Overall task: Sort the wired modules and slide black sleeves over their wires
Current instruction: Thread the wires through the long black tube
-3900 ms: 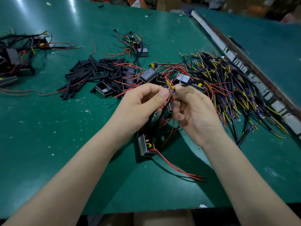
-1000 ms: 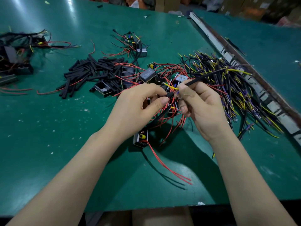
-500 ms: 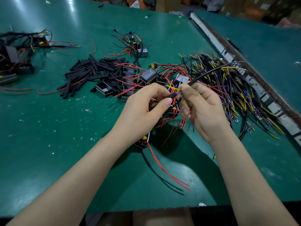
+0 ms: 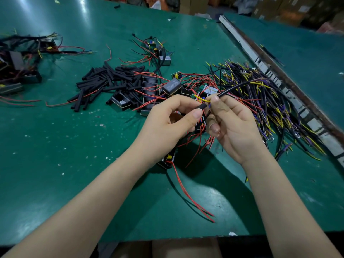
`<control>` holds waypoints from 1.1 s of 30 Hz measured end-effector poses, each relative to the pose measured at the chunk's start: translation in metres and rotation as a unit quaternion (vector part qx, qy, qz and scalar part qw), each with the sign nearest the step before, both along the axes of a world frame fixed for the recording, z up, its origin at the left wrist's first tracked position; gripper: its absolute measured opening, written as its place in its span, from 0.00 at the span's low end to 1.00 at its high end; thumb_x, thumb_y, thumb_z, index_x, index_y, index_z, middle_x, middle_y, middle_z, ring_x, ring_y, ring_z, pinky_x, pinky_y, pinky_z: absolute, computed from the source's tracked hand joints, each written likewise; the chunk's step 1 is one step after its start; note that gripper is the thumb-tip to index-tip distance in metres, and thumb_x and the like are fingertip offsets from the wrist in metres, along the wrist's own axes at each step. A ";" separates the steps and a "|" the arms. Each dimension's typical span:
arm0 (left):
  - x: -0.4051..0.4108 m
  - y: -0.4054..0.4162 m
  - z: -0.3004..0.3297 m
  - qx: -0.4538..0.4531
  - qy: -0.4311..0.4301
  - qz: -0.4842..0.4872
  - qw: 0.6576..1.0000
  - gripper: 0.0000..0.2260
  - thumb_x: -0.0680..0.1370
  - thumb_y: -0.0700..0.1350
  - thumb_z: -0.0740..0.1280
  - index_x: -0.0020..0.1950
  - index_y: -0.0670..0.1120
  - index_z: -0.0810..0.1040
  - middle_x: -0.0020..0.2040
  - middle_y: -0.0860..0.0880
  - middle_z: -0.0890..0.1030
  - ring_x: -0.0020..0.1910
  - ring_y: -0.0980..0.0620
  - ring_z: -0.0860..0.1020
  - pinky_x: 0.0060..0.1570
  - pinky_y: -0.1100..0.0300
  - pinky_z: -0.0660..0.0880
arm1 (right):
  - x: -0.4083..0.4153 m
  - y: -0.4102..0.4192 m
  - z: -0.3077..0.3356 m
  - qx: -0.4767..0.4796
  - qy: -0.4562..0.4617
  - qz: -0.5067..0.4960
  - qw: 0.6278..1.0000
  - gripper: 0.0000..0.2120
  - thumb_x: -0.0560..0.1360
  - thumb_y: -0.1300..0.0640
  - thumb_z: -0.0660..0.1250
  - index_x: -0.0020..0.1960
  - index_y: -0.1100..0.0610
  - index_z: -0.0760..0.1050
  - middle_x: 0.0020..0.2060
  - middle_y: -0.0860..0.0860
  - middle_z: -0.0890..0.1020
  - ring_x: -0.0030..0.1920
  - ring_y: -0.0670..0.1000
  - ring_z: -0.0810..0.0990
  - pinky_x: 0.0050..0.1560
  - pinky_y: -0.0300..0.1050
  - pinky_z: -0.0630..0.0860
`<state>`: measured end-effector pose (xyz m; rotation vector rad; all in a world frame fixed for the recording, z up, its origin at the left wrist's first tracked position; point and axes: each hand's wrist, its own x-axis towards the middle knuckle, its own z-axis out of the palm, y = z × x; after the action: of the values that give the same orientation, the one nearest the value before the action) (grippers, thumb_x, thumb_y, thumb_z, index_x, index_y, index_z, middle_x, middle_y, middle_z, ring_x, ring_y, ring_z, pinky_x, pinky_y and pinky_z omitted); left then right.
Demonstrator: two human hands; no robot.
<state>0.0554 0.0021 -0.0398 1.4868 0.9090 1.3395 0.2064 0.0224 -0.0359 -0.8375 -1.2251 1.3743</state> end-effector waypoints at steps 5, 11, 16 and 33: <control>-0.001 0.000 0.000 0.012 0.019 0.035 0.999 0.07 0.76 0.40 0.69 0.44 0.53 0.78 0.34 0.61 0.79 0.31 0.61 0.76 0.34 0.70 0.70 | 0.001 0.002 -0.001 0.026 -0.013 -0.018 0.999 0.12 0.75 0.54 0.64 0.35 0.49 0.80 0.30 0.48 0.76 0.23 0.44 0.66 0.25 0.34 0.64; 0.001 -0.001 -0.003 0.074 0.120 0.124 0.982 0.04 0.77 0.44 0.69 0.46 0.54 0.79 0.39 0.55 0.80 0.34 0.61 0.78 0.37 0.70 0.71 | 0.000 -0.001 -0.001 0.084 -0.084 -0.072 0.990 0.08 0.77 0.54 0.64 0.40 0.48 0.78 0.26 0.45 0.72 0.25 0.45 0.66 0.27 0.36 0.64; 0.003 0.002 -0.012 0.207 0.289 0.223 0.908 0.05 0.76 0.43 0.68 0.48 0.42 0.82 0.43 0.48 0.80 0.43 0.52 0.76 0.43 0.58 0.73 | -0.002 -0.005 0.000 0.131 -0.136 -0.072 0.979 0.05 0.79 0.60 0.62 0.46 0.55 0.75 0.30 0.42 0.76 0.26 0.41 0.69 0.28 0.33 0.67; 0.002 0.001 -0.004 0.181 0.219 0.190 0.940 0.06 0.77 0.43 0.67 0.50 0.44 0.82 0.40 0.60 0.74 0.39 0.61 0.74 0.43 0.71 0.68 | -0.005 0.000 -0.004 0.006 -0.036 -0.013 0.999 0.11 0.75 0.54 0.63 0.37 0.49 0.81 0.27 0.47 0.73 0.24 0.43 0.67 0.25 0.35 0.63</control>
<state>0.0576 0.0030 -0.0440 2.0232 1.3385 1.5393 0.2016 0.0220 -0.0394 -0.8970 -1.2722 1.3240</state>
